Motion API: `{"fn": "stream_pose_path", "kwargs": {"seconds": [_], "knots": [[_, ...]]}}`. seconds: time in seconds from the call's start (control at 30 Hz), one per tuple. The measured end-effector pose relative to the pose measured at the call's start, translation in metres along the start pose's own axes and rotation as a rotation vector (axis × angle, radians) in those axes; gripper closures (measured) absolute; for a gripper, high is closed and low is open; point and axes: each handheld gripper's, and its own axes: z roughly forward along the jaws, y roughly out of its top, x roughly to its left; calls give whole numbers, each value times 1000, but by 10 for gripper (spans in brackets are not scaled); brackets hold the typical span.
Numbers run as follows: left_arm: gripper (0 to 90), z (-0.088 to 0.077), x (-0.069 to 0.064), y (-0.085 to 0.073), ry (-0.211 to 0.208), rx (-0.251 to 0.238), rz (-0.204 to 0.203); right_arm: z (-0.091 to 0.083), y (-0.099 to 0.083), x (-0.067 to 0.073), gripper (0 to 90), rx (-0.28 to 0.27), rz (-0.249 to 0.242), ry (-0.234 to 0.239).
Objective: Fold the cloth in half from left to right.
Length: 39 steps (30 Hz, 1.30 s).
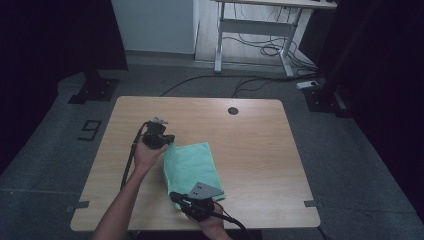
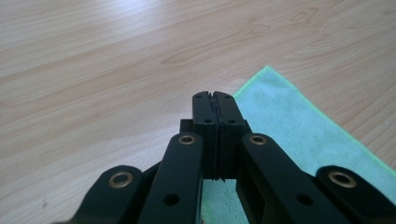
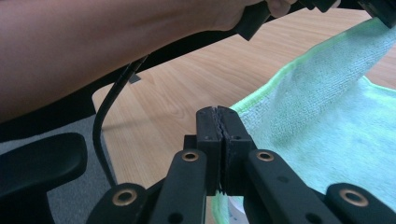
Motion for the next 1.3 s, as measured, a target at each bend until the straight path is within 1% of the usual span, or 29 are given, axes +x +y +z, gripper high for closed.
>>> {"fn": "stream_pose_path", "kwargs": {"seconds": [0.07, 0.2, 0.37, 0.53, 0.57, 0.67, 0.8, 0.93, 0.97, 1.07, 1.17, 1.3], "knots": [[893, 7, -3, 5, 4, 12, 4, -4, 0, -2, 879, -6, 6, -9], [892, 20, -7, 10, -10, 15, -19, -16, -2, -11, 879, -17, 24, -44], [892, 36, -10, 12, -13, 27, -32, -28, -8, -23, 880, -17, 54, -77], [893, 45, -14, 15, -20, 33, -26, -37, -11, -30, 879, -24, 74, -98], [892, 46, -16, 16, -18, 38, -16, -38, -11, -31, 879, -24, 76, -101], [893, 48, -22, 22, -26, 33, -7, -42, -14, -37, 879, -20, 90, -118], [893, 52, -28, 28, -30, 26, 4, -46, -18, -42, 880, -15, 105, -128], [892, 58, -32, 30, -32, 25, 8, -49, -22, -46, 878, 5, 109, -130], [892, 60, -33, 31, -39, 23, 0, -50, -23, -47, 878, 6, 112, -137], [892, 65, -36, 32, -42, 23, 6, -52, -28, -54, 878, 18, 135, -146], [891, 71, -41, 34, -41, 31, 18, -53, -31, -59, 878, 19, 148, -162], [890, 79, -47, 37, -40, 39, 32, -56, -33, -65, 877, 32, 153, -198]]}}
